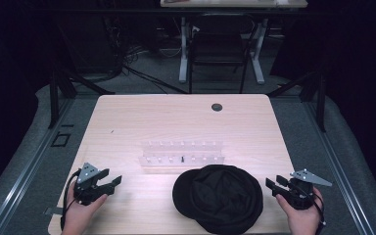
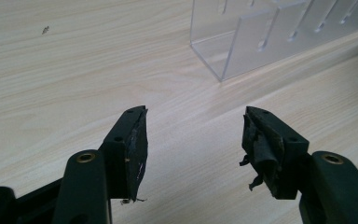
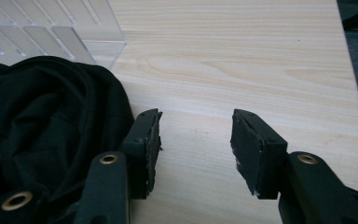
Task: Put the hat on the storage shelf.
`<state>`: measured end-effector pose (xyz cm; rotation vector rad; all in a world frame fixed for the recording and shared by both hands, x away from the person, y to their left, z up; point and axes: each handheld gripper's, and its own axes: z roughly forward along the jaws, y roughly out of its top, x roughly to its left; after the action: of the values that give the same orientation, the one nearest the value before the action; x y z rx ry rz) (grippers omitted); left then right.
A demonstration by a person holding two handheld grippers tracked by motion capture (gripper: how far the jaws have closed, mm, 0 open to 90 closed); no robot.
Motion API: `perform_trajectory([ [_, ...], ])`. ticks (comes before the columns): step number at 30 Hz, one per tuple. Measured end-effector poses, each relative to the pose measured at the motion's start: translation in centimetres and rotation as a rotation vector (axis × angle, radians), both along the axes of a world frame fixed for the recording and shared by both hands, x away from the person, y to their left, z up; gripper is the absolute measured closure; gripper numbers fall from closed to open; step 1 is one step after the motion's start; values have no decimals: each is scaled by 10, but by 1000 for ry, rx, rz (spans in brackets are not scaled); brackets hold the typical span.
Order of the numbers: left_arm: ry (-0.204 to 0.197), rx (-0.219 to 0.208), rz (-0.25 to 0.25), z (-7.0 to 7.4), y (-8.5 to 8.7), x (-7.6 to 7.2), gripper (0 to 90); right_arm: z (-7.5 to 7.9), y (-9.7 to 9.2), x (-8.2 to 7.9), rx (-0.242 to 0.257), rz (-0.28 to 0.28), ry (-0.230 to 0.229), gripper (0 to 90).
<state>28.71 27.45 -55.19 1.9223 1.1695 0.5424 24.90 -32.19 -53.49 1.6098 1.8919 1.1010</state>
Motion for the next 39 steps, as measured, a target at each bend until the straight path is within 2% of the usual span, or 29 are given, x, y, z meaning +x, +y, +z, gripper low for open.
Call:
perform_trajectory([
  [4,-7,-4,5,1,0,-1,408,2,-3,0,-3,-16,14,488],
  [6,-8,-10,4,1,0,-2,408,5,-2,1,-28,-17,42,495],
  [13,0,-10,-2,0,-1,-2,408,16,6,4,-33,17,88,517],
  [15,4,-8,-3,0,-2,-2,408,26,6,4,-41,31,123,567],
  [18,14,0,-6,1,-2,-3,408,33,5,4,-39,46,141,578],
  [21,7,-5,-6,0,-3,-2,408,47,3,6,-42,78,196,581],
  [22,7,-6,-6,0,-3,-2,408,47,3,6,-42,78,196,581],
  [27,8,-2,-9,-1,-3,-2,408,62,4,9,-5,125,271,617],
  [28,8,-2,-10,-1,-3,-2,408,62,4,9,-5,125,271,617],
  [33,9,-2,-11,-1,-3,-2,407,67,7,15,28,153,356,649],
  [35,10,-1,-12,-1,-4,-2,407,67,8,16,29,158,366,651],
  [36,11,-1,-12,-1,-4,-3,408,68,9,18,41,158,390,663],
  [37,11,-1,-12,-1,-4,-3,407,68,9,18,41,158,390,663],
  [39,12,3,-11,-1,-4,-2,408,67,11,23,43,157,418,683],
])
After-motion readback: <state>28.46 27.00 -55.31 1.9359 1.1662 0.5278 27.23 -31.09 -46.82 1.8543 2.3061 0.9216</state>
